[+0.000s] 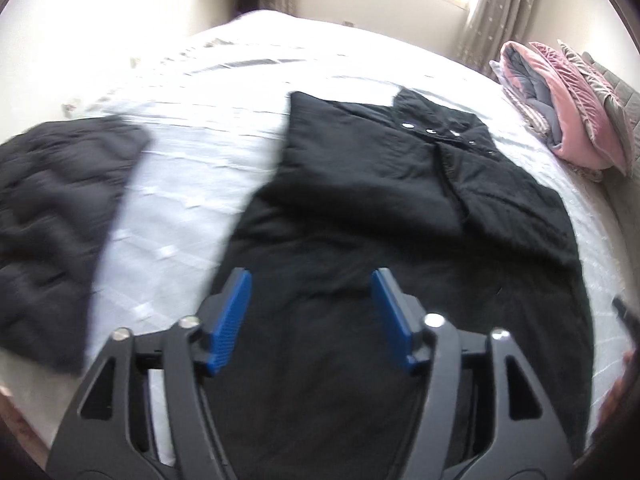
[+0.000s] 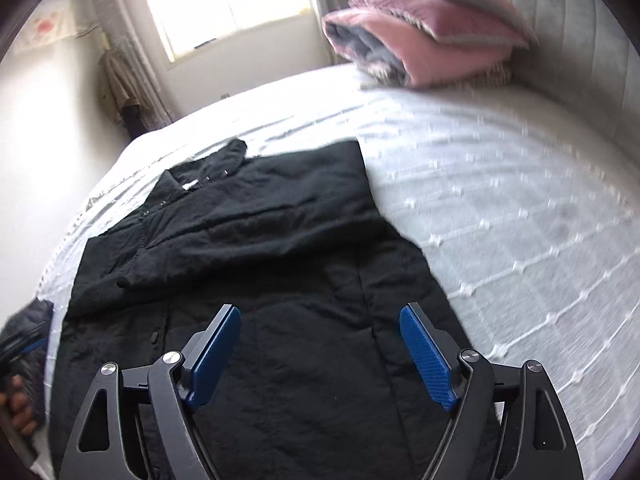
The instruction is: Fold large clothes
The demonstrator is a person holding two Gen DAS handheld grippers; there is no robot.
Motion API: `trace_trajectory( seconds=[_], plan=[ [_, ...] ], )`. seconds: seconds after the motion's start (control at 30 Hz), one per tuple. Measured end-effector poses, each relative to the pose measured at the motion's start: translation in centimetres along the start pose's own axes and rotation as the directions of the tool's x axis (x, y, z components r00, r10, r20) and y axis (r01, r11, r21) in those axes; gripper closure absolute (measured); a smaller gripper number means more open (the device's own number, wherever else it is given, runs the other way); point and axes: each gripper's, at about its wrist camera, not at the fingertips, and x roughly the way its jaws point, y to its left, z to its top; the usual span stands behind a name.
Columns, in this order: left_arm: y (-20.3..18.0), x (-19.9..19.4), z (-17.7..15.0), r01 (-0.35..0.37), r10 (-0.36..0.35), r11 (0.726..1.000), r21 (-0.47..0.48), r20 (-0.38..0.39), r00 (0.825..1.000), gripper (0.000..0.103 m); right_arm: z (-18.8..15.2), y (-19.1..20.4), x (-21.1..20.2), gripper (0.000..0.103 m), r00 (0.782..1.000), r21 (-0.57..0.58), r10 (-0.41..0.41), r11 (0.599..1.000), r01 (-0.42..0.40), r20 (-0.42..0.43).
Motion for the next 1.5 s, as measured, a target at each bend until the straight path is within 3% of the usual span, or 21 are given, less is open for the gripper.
trace_trajectory(
  seconds=[0.1,0.23,0.37,0.53,0.67,0.77,0.9,1.0,1.13,1.3,1.43,1.5],
  plan=[
    [2.0,-2.5,-2.2,-0.042,0.042,0.999,-0.005,0.036,0.998,0.031,-0.1,0.9,-1.0,0.017,0.998,-0.051,-0.024,0.998,0.027,0.057],
    [5.0,-3.8,-5.0,-0.033,0.037,0.997,-0.067,0.058,0.998,0.023,-0.4,1.3,-1.6,0.015,0.996,-0.100,-0.017,0.995,0.026,0.084],
    [7.7,-3.3,-8.0,-0.039,0.038,0.994,-0.105,-0.012,0.999,0.023,-1.6,-0.3,-1.5,0.015,0.989,-0.096,0.148,0.985,-0.147,0.006],
    [10.2,-3.5,-11.7,-0.027,0.021,0.995,-0.097,-0.070,0.997,0.023,-4.0,-5.3,-2.3,0.015,0.996,0.026,0.059,0.998,-0.058,-0.066],
    [12.2,-3.7,-13.9,-0.004,-0.009,0.993,-0.117,-0.109,0.994,0.023,-8.1,-10.8,-5.4,0.015,0.985,0.156,0.147,0.979,-0.131,-0.091],
    [12.7,-3.7,-15.4,0.056,-0.072,0.991,-0.123,-0.126,0.989,0.023,-11.4,-14.4,-7.0,0.016,0.967,0.243,0.215,0.954,-0.178,-0.136],
    [13.1,-3.3,-16.7,0.074,-0.091,0.991,-0.113,-0.153,0.984,0.025,-15.0,-17.3,-9.0,0.027,0.954,0.284,0.256,0.937,-0.204,-0.159],
    [13.5,-3.7,-17.1,0.135,-0.155,0.981,-0.142,-0.142,0.978,0.035,-16.2,-18.0,-9.8,0.044,0.927,0.320,0.343,0.905,-0.282,-0.154],
    [14.0,-4.1,-17.5,0.172,-0.193,0.973,-0.157,-0.135,0.972,0.039,-17.1,-18.5,-10.1,0.058,0.923,0.340,0.348,0.898,-0.280,-0.161],
    [14.1,-3.3,-18.6,0.237,-0.271,0.952,-0.193,-0.175,0.946,0.039,-19.2,-20.5,-9.9,0.058,0.925,0.410,0.337,0.879,-0.242,-0.177],
    [13.6,-3.6,-19.0,0.232,-0.266,0.954,-0.191,-0.177,0.948,0.039,-20.2,-21.2,-9.7,0.058,0.917,0.439,0.363,0.859,-0.262,-0.163],
    [13.3,-3.5,-19.2,0.255,-0.292,0.945,-0.205,-0.176,0.940,0.038,-20.3,-20.8,-9.6,0.058,0.911,0.428,0.377,0.860,-0.276,-0.170]
  ],
)
